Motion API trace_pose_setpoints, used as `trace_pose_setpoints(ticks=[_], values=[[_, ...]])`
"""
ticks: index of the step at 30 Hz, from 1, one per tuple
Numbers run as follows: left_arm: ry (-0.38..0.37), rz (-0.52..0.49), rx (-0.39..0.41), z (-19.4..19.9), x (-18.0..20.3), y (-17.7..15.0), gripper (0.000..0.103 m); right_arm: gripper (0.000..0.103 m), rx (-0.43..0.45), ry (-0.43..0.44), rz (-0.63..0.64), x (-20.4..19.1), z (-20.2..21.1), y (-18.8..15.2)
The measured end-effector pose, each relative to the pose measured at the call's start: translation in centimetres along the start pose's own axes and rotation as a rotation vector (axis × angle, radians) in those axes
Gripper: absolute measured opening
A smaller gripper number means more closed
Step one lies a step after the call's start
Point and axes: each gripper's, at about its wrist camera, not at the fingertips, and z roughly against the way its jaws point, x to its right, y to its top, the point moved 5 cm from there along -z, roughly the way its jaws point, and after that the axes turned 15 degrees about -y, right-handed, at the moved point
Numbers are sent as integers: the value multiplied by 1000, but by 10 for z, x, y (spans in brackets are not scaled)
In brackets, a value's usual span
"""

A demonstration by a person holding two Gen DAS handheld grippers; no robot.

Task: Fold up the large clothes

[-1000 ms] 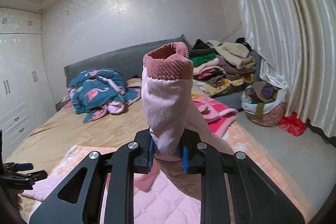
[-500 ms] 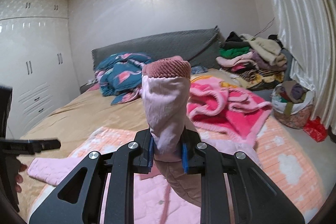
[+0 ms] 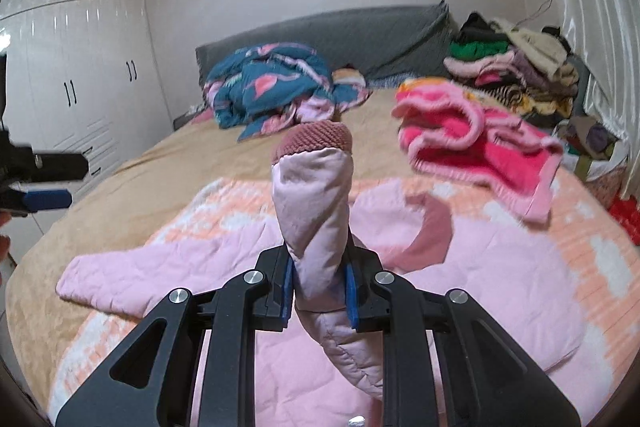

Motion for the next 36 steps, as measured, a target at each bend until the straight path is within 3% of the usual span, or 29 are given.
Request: trace_pose_setpoints(ticks=[5,9,13,16,18,20,22,26,34,36], values=[[-34,22,-49,-17,-8,-15,95,19,-51,35,43,-22,-16,-33],[-103,113,-77,-27,-22,-26,95,22,-118,87,109,-47,-27,-60],[-90,138,-86,-33,-34,-35,95,29,-197,129,200,-77,-35,-88],[-101,169,-110,-41,-42,-45,95,40,-270,132,223,-91,-42,-109],[-106,194,-126,-48,-47,-53,95,68,-295,158,210,-93,-38,-116],[-112,206,-140,-54,-49,-60,95,81,-298,214,181,-91,-27,-116],[-112,214,-155,-60,-51,-66,95,84,-282,224,183,-85,-13,-116],[-116,210,-195,-75,-47,-85,94,84,-253,159,166,-47,7,-112],[-141,243,-258,-112,-34,-119,93,84,-225,-98,189,42,19,-112],[-154,238,-264,-119,-26,-123,82,84,-225,-129,159,62,20,-114]])
